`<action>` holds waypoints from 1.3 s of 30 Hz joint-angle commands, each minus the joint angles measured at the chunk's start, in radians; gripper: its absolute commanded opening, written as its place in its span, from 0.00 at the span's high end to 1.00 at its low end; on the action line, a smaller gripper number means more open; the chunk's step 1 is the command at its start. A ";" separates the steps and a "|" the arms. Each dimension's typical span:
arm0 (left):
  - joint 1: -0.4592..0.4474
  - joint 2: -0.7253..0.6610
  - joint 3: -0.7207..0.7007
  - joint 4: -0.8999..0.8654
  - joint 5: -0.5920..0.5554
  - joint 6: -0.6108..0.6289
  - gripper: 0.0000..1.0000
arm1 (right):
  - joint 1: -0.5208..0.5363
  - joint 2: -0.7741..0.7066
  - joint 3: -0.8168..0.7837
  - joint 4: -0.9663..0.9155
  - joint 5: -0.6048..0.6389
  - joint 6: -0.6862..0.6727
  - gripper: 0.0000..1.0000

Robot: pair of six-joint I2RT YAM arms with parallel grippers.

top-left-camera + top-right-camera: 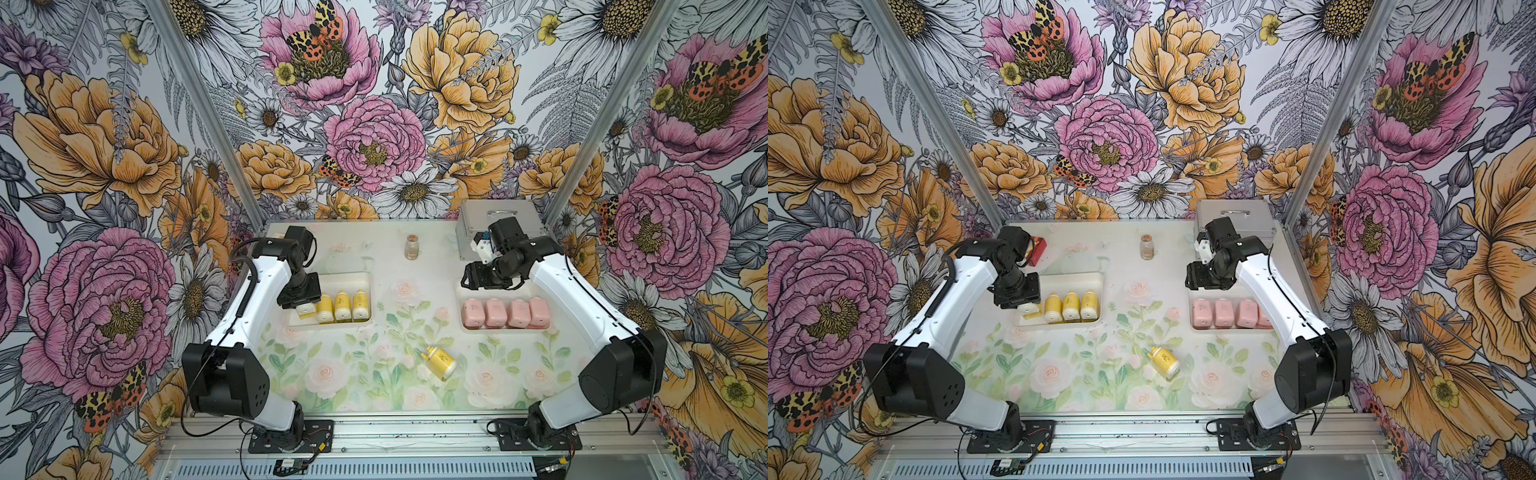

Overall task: Place the pencil sharpeners by color into the storage box
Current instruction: Place the pencil sharpener in the storage box.

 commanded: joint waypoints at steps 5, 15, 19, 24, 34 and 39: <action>0.091 0.047 0.022 0.068 0.079 0.130 0.61 | 0.018 0.023 0.037 0.014 -0.017 -0.023 0.34; 0.104 0.157 0.043 0.107 0.093 0.178 0.60 | 0.037 0.056 0.070 0.011 -0.013 -0.014 0.34; 0.118 0.186 0.041 0.124 0.094 0.179 0.59 | 0.039 0.067 0.079 0.009 -0.016 -0.017 0.34; 0.126 0.208 0.029 0.141 0.097 0.182 0.59 | 0.042 0.079 0.085 0.009 -0.018 -0.025 0.34; 0.134 0.240 -0.004 0.179 0.121 0.180 0.59 | 0.043 0.093 0.095 0.009 -0.027 -0.035 0.34; 0.135 0.259 -0.037 0.207 0.136 0.177 0.59 | 0.043 0.090 0.091 0.009 -0.029 -0.040 0.34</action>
